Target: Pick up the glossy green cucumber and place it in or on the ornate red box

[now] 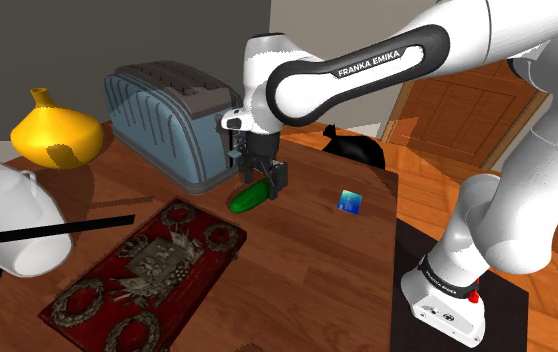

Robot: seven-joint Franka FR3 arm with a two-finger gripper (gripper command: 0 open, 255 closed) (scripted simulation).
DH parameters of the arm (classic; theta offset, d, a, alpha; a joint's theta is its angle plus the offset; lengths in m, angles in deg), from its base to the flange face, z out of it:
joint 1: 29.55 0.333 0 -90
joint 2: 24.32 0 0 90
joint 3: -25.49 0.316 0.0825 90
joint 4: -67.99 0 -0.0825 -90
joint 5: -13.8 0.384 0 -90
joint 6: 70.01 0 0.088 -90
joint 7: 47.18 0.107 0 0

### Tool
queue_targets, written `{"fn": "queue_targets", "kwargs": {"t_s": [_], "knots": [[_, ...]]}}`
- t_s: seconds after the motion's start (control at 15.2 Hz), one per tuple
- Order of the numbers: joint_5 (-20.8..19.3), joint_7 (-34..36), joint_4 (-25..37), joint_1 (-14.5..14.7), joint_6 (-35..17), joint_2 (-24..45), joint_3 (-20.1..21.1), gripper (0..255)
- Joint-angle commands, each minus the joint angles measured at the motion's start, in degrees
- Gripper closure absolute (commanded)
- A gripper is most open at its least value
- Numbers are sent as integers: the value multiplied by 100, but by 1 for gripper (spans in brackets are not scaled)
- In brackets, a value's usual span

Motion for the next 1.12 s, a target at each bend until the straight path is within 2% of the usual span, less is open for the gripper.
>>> {"fn": "queue_targets", "kwargs": {"t_s": [0.0, 0.13, 0.2, 0.79, 1.06], "knots": [[1, -3, -12, 3, -3, 11, 3, 0], [1, -3, -12, 4, -3, 11, 3, 0], [0, -2, -2, 4, -1, 18, 3, 255], [1, -3, -12, 4, -3, 11, 2, 255], [-7, 26, 191, 0, 294, -86, -3, 255]]}}
